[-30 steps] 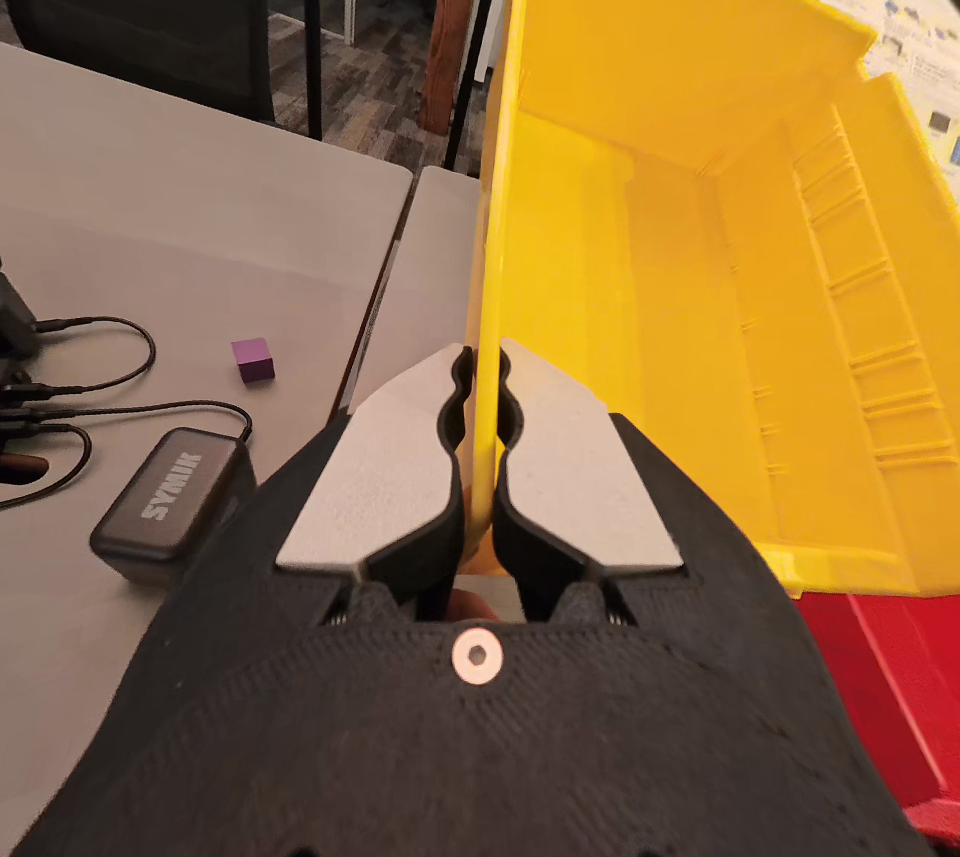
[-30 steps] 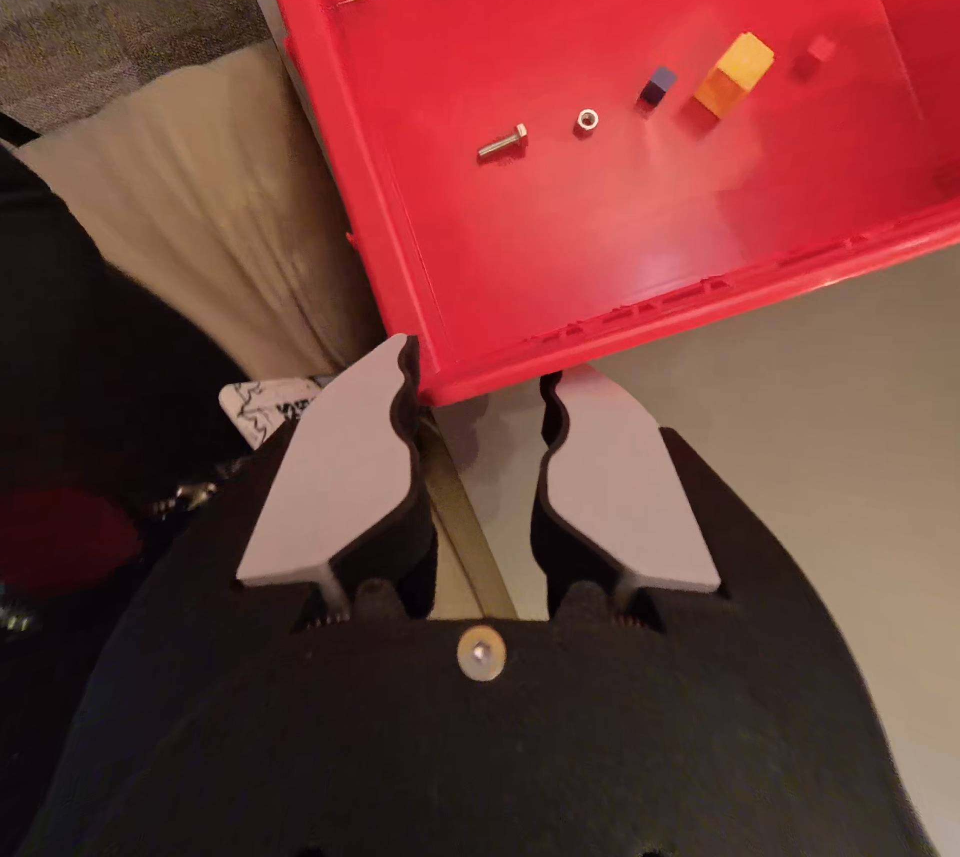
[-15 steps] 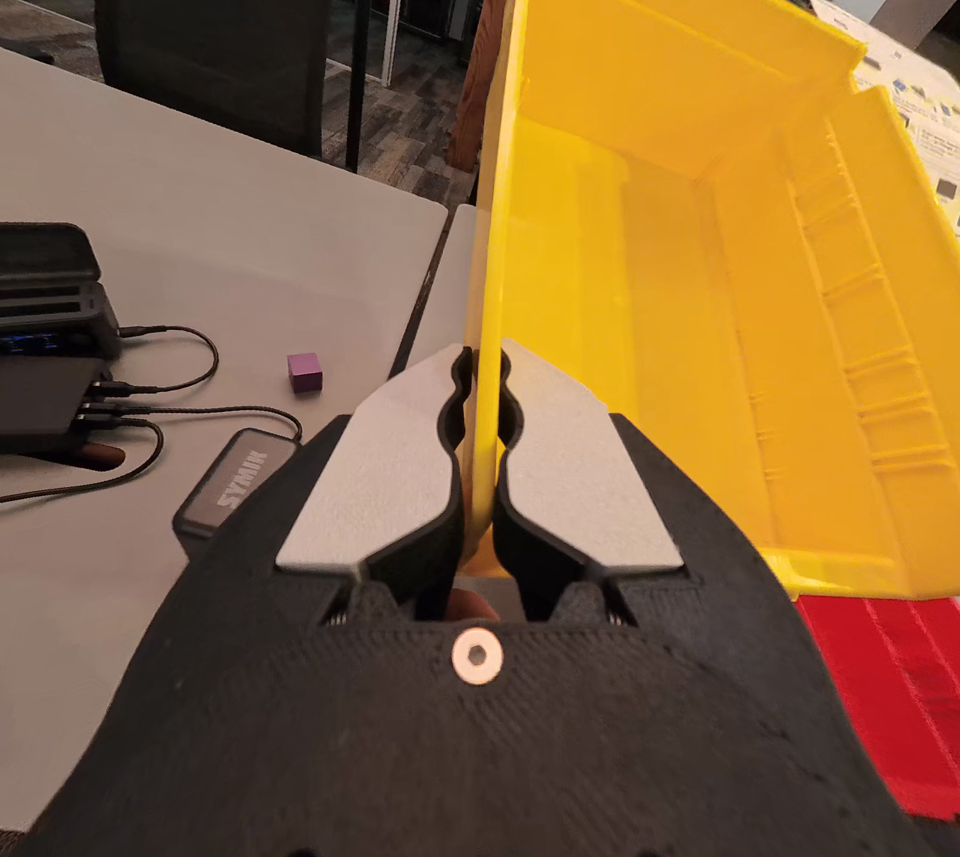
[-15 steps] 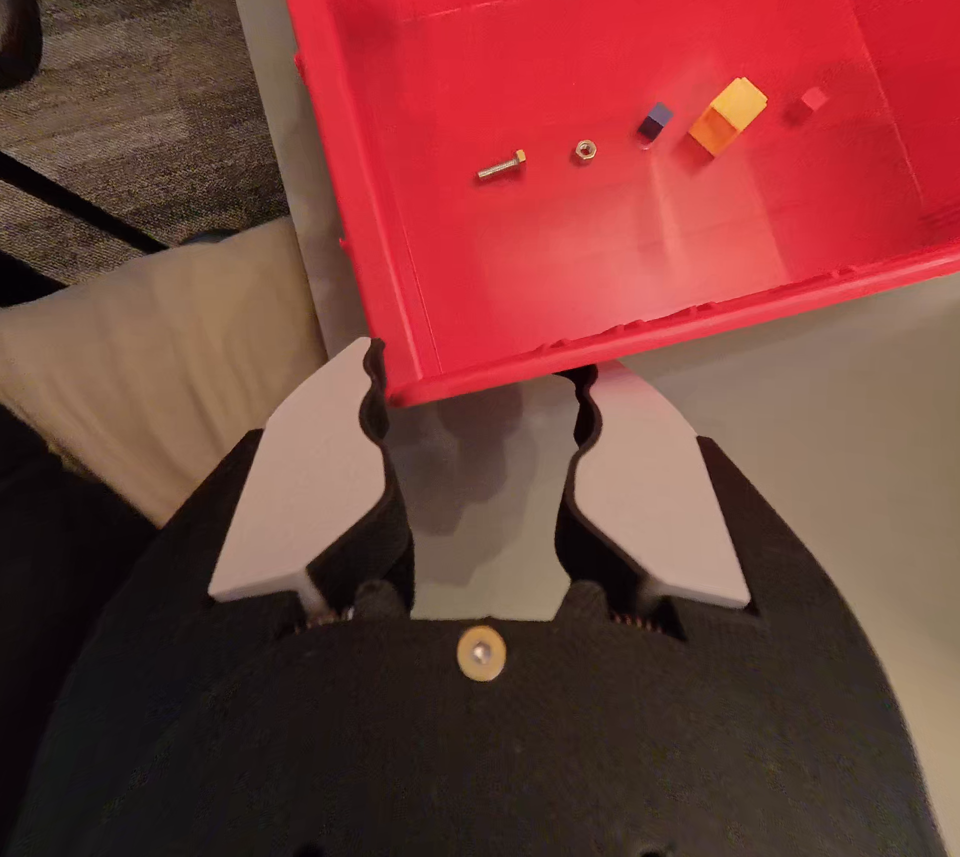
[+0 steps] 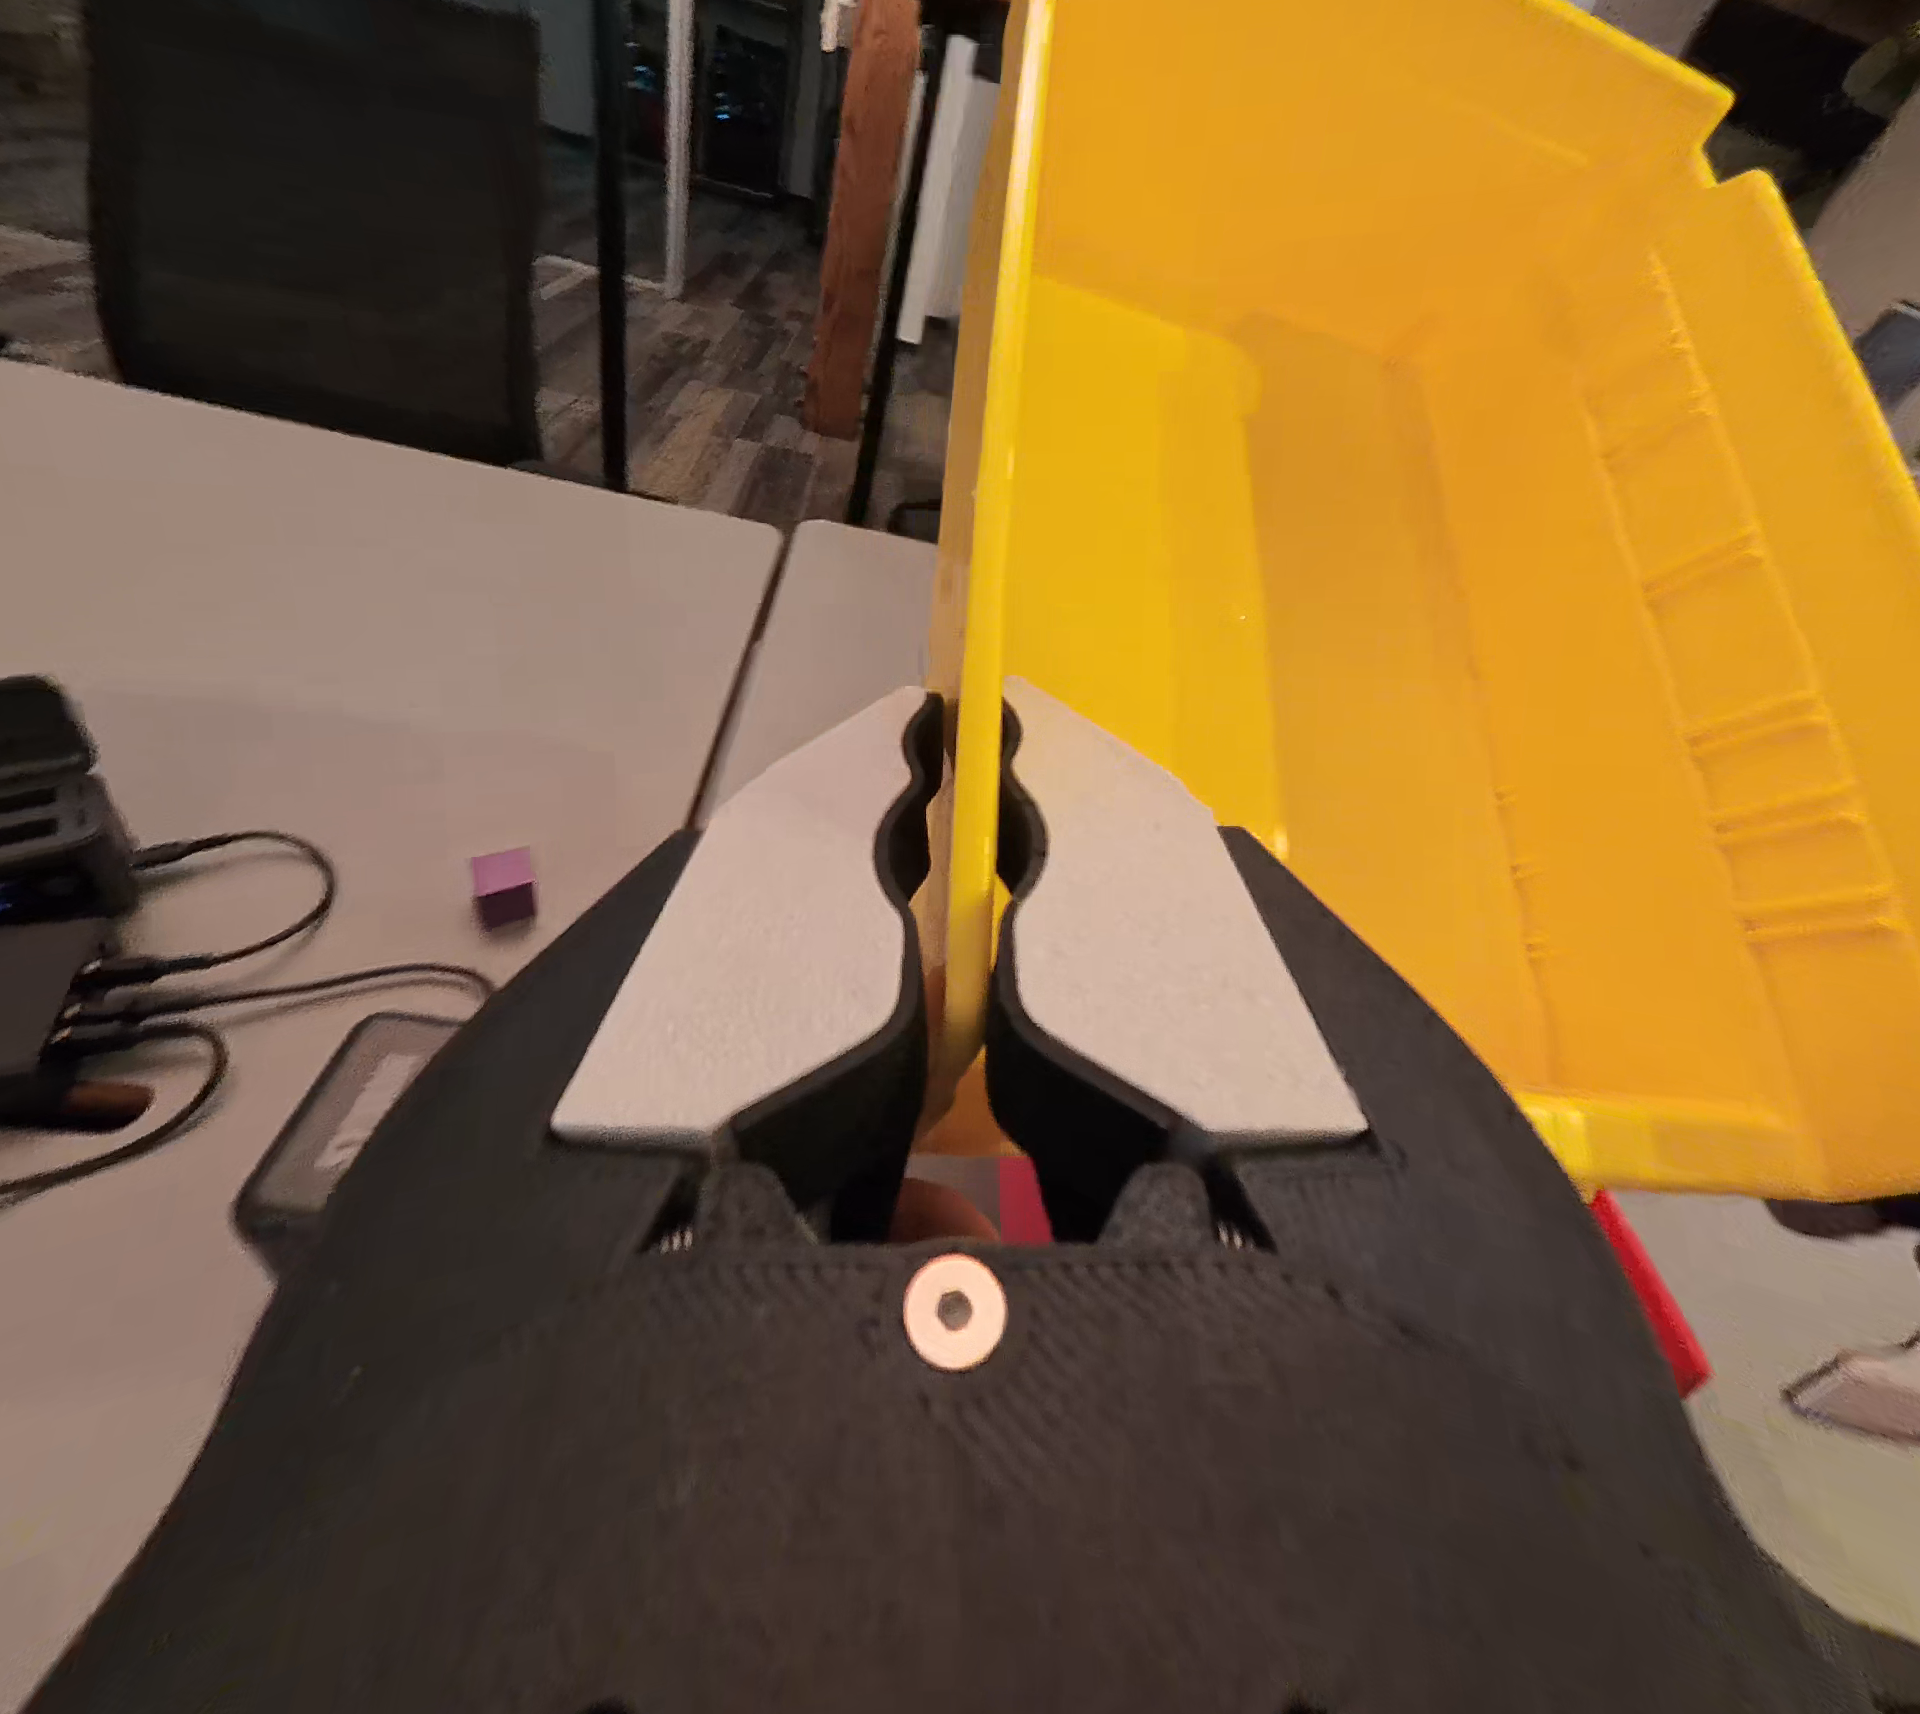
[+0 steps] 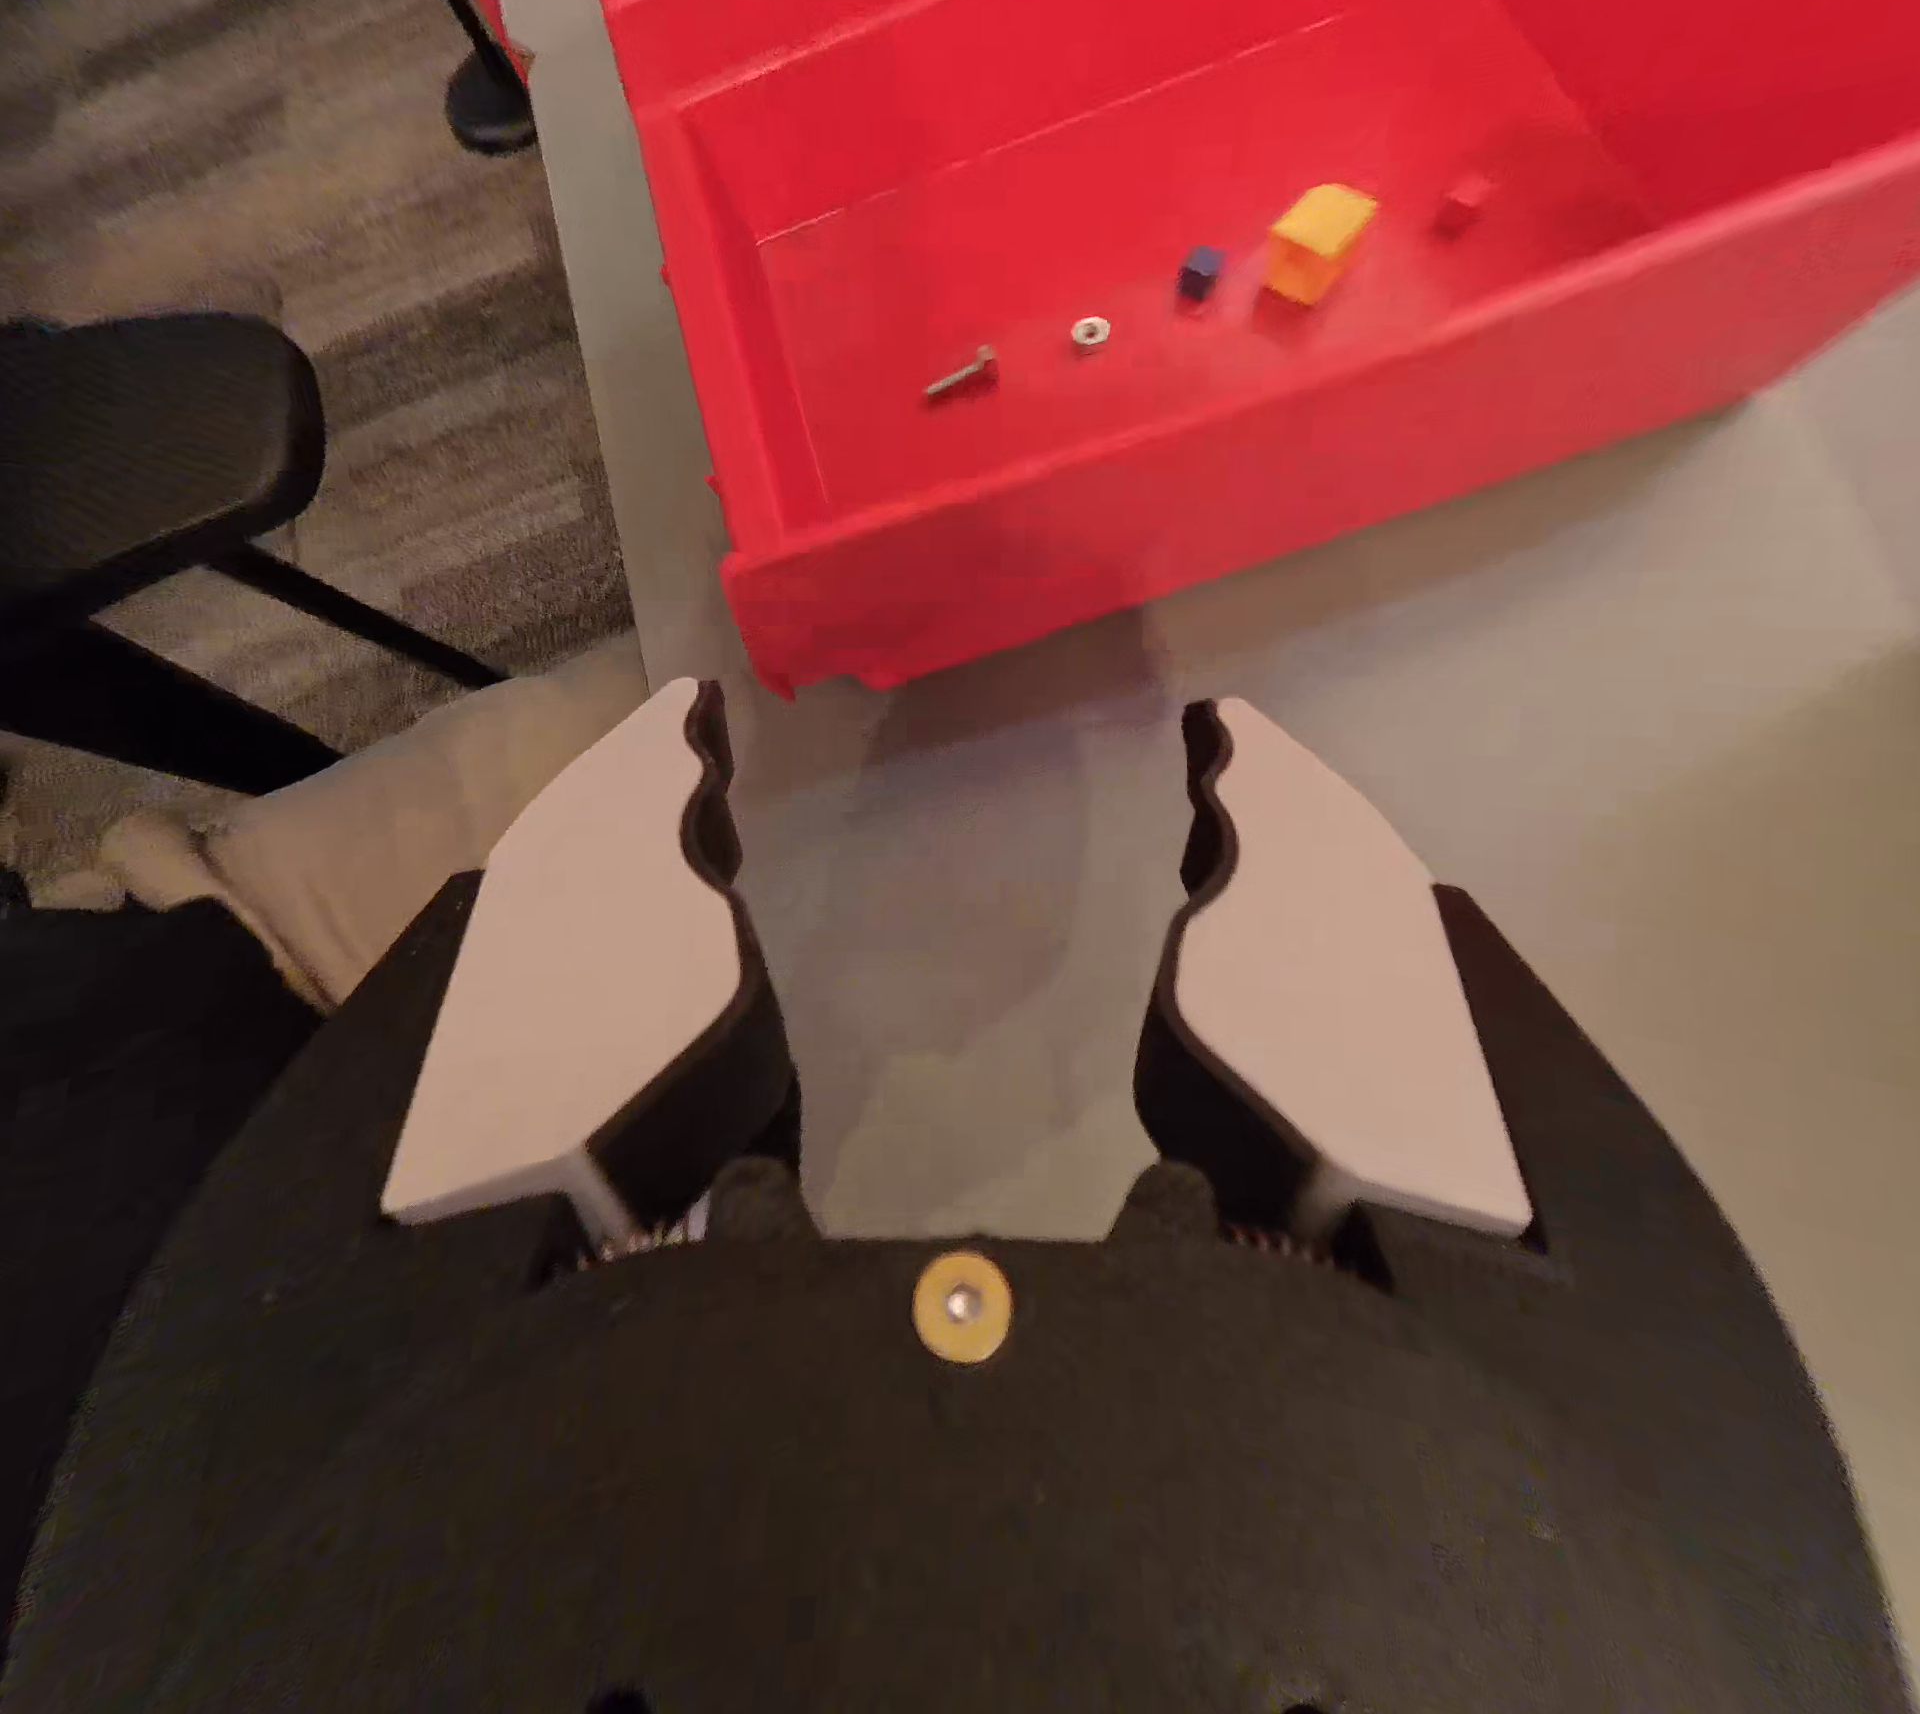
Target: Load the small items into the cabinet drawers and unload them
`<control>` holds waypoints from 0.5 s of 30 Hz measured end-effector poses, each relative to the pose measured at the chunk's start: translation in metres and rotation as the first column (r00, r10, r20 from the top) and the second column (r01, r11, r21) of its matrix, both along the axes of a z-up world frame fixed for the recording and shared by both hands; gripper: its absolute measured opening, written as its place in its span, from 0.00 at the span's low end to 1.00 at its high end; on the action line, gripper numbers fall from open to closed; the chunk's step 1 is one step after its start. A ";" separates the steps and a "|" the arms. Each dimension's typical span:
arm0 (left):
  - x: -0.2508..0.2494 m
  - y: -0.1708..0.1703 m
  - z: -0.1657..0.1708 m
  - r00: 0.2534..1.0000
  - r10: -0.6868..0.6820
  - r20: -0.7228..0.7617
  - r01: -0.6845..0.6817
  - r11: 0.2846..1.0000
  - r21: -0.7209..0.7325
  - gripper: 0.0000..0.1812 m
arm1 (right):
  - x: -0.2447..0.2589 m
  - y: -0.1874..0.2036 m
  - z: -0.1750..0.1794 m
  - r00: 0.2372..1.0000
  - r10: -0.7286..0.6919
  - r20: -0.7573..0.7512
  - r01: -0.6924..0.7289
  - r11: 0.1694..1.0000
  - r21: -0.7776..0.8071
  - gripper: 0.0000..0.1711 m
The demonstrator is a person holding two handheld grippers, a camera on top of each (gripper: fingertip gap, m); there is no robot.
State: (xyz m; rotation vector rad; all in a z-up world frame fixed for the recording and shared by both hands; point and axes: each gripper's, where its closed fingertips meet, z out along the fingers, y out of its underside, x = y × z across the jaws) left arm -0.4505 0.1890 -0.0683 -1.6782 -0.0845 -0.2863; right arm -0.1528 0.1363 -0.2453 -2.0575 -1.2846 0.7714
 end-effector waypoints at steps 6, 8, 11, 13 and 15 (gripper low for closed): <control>0.116 0.009 0.011 0.971 -0.235 -0.047 0.236 0.972 0.012 0.04 | 0.115 0.017 0.044 0.970 -0.216 -0.114 0.223 0.973 0.053 0.48; 0.167 0.012 0.006 0.943 -0.330 -0.043 0.331 0.944 -0.001 0.03 | 0.162 0.018 0.056 0.940 -0.304 -0.153 0.317 0.946 0.070 0.46; 0.250 0.011 -0.009 0.883 -0.470 -0.019 0.469 0.883 -0.016 0.03 | 0.230 0.011 0.069 0.886 -0.411 -0.214 0.433 0.899 0.066 0.43; 0.305 0.005 -0.024 0.834 -0.552 0.002 0.551 0.833 -0.040 0.03 | 0.273 0.004 0.074 0.846 -0.475 -0.242 0.505 0.859 0.080 0.43; 0.358 -0.003 -0.041 0.782 -0.621 0.048 0.623 0.778 -0.077 0.03 | 0.317 -0.005 0.076 0.801 -0.548 -0.242 0.581 0.808 0.094 0.43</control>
